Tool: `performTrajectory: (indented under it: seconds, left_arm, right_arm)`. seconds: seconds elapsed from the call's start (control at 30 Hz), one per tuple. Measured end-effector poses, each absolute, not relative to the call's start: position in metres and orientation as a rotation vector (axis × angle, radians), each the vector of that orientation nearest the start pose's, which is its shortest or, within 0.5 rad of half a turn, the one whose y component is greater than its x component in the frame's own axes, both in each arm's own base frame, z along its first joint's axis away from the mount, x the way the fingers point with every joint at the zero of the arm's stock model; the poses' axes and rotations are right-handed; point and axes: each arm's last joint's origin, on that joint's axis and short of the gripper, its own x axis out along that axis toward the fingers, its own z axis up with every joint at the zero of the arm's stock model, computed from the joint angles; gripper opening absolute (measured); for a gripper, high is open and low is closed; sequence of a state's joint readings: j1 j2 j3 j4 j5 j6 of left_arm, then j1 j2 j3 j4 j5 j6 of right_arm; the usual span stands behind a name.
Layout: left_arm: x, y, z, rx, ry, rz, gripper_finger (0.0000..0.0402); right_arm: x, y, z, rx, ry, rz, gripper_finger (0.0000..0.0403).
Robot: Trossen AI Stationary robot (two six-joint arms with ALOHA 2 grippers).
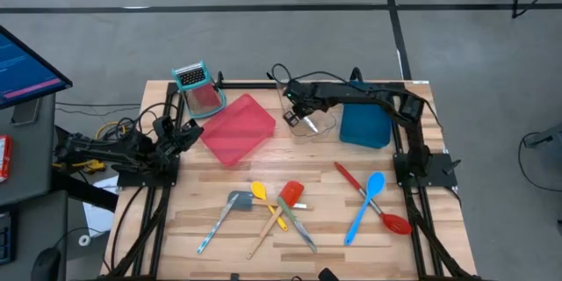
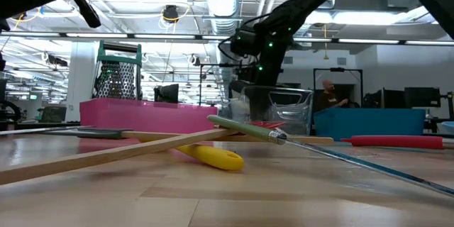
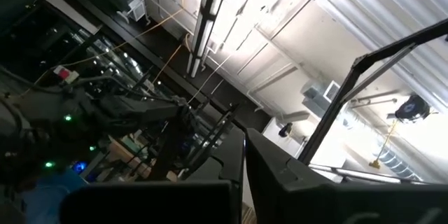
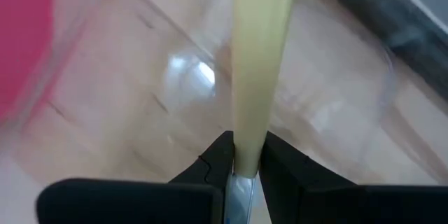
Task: Pick & Place Kitchen Items
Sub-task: Put the light yellow knife into the transparent bin, then put the blue serving spoon into the blue bin
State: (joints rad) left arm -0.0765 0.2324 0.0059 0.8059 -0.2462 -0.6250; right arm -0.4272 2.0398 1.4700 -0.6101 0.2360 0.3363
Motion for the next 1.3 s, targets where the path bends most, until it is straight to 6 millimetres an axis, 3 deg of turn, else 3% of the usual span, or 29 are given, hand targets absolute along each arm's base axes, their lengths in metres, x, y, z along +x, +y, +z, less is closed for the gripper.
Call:
performTrajectory:
  seconds: [0.27, 0.7, 0.97, 1.13, 1.3]
  left_arm:
    - [0.097, 0.0, 0.219, -0.704, -0.603, 0.002, 0.0002]
    - [0.097, 0.0, 0.22, -0.707, -0.605, 0.001, 0.0002]
    - [0.097, 0.0, 0.22, -0.709, -0.608, 0.009, 0.0002]
    - [0.097, 0.0, 0.22, -0.711, -0.608, 0.008, 0.0002]
    - [0.097, 0.0, 0.219, -0.713, -0.608, 0.007, 0.0002]
  right_arm:
    - [0.372, -0.18, 0.164, 0.409, 1.117, -0.787, 0.0066]
    - [0.371, -0.178, 0.171, 0.443, 1.124, -0.728, 0.0157]
    - [0.363, -0.172, 0.244, 0.431, 1.095, -0.666, 0.0257]
    - [0.34, -0.153, 0.298, 0.422, 1.084, -0.648, 0.0269]
    - [0.306, -0.124, 0.333, 0.512, 1.116, -0.705, 0.027]
